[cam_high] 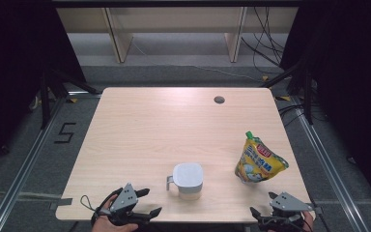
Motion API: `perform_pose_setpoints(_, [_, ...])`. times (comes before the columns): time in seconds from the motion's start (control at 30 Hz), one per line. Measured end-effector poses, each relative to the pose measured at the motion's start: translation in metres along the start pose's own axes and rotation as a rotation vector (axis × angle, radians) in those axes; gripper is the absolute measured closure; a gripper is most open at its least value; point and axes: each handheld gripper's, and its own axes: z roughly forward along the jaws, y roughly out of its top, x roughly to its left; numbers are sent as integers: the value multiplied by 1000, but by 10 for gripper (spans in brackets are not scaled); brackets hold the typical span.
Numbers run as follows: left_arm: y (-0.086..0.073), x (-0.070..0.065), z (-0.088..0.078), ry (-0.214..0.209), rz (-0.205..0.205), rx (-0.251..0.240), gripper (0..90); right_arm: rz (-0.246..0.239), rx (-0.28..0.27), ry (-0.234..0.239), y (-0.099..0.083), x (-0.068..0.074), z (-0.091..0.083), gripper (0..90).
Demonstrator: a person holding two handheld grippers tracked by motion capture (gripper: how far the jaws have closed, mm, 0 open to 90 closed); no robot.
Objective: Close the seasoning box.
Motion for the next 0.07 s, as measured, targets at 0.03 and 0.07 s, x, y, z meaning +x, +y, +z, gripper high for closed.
perform_pose_setpoints(0.03, [-1,1,1,0,-19,-17,249,6,6,1,0,-1,0,196])
perform_pose_setpoints(0.07, [-1,1,1,0,-19,-17,244,10,1,-9,-1,-3,0,195])
